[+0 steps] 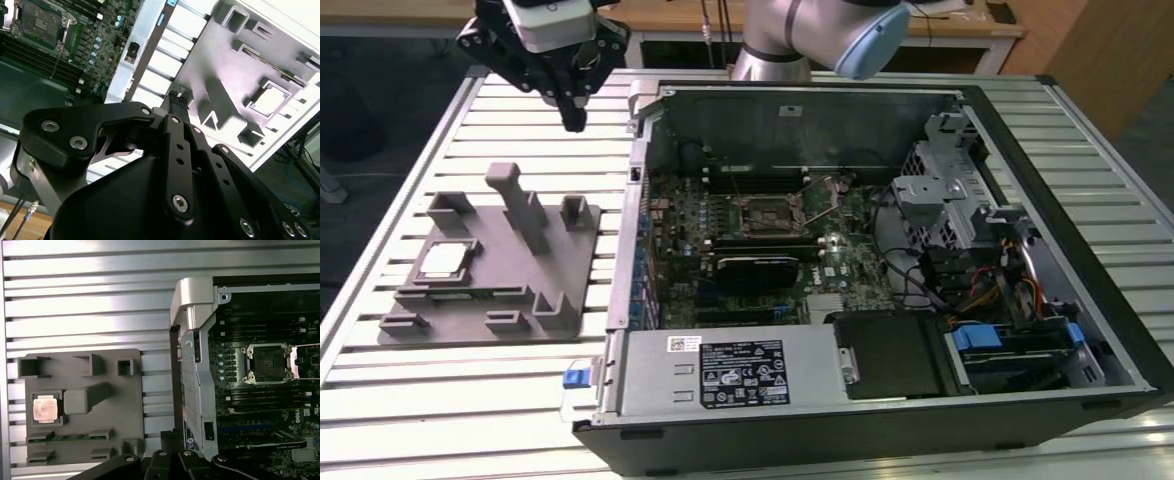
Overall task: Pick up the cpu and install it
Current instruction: 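Reach for the cpu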
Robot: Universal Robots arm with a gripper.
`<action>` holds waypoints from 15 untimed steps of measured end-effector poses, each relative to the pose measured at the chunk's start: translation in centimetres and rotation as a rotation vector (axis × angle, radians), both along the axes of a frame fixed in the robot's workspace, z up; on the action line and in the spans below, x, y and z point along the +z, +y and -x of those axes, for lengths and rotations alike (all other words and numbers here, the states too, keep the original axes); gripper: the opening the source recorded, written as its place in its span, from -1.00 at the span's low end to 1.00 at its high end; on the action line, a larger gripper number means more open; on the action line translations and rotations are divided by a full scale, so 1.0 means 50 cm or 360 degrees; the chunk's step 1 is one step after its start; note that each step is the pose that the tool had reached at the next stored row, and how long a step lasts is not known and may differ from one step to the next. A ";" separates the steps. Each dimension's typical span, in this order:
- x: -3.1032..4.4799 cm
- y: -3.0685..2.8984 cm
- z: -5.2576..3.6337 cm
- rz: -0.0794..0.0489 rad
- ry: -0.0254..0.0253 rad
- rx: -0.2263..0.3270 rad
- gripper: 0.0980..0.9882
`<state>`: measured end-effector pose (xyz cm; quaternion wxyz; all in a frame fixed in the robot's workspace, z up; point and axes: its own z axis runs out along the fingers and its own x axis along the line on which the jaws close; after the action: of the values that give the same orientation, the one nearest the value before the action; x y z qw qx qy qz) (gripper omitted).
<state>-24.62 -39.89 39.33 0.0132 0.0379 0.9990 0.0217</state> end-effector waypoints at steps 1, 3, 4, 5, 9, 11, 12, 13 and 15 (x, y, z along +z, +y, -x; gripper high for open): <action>0.000 0.000 0.003 0.0000 -0.00001 0.0000 -0.98; 0.000 0.000 0.010 0.0000 0.00000 0.0000 -0.98; 0.000 0.000 0.013 0.0000 0.00000 0.0000 -0.98; 0.000 0.000 0.017 0.0000 0.00000 0.0000 -0.98; 0.000 0.000 0.031 0.0000 0.00000 0.0000 -0.98; -0.001 0.000 0.038 0.0000 0.00000 0.0000 -0.98; -0.001 0.000 0.042 0.0000 0.00000 0.0000 -0.98; -0.001 0.000 0.045 0.0000 0.00000 0.0000 -0.98; -0.001 0.000 0.055 0.0000 -0.00002 0.0000 -0.98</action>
<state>-27.35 -39.89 39.27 0.0133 0.0379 0.9990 0.0217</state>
